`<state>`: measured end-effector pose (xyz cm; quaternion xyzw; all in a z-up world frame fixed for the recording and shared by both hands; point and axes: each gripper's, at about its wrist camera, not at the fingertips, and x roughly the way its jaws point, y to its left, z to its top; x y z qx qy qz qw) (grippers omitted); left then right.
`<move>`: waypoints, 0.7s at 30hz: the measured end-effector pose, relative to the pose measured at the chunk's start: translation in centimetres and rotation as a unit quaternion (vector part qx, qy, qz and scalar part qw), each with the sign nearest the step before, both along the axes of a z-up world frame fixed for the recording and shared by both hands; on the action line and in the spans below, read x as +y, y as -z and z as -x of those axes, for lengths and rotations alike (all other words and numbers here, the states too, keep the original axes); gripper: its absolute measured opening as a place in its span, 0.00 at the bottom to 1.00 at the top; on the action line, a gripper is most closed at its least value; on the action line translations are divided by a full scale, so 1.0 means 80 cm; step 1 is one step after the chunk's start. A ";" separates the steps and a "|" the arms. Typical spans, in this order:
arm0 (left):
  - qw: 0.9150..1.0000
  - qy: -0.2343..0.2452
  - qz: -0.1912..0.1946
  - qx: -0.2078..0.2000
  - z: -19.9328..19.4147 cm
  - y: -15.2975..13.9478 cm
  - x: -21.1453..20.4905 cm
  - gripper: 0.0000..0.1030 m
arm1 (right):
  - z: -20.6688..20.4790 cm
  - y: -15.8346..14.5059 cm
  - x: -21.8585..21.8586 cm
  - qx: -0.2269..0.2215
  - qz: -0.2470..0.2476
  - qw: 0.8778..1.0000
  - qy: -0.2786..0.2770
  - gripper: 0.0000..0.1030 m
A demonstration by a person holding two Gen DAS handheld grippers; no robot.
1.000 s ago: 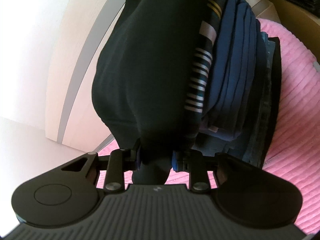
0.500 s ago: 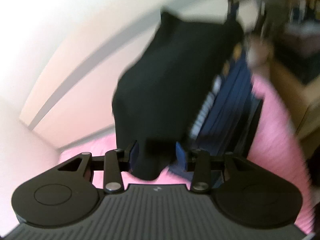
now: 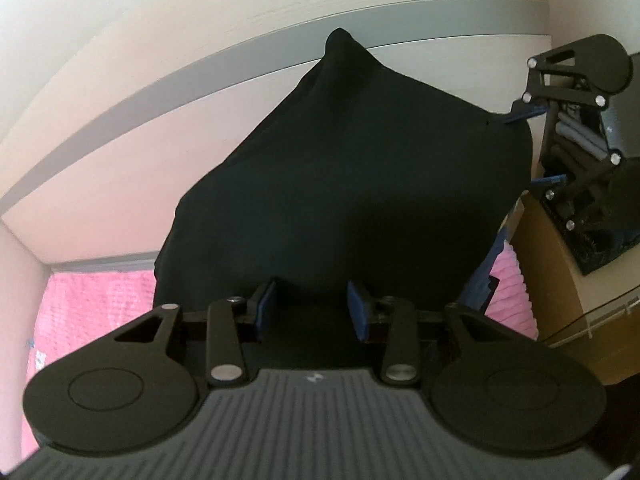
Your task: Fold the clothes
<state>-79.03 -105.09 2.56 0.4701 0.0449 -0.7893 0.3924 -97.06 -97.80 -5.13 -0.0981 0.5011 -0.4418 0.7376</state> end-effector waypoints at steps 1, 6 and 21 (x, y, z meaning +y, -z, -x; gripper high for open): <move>1.000 -0.002 -0.002 0.001 0.003 0.004 0.000 0.31 | 0.001 -0.005 0.002 -0.005 -0.005 1.000 0.001 0.61; 1.000 -0.007 0.002 -0.002 0.014 0.021 0.002 0.28 | 0.020 -0.055 0.014 -0.072 -0.014 0.997 0.013 0.64; 1.000 -0.018 0.011 0.003 -0.001 0.021 0.013 0.26 | 0.036 -0.085 -0.242 -0.272 -0.031 0.948 0.161 0.38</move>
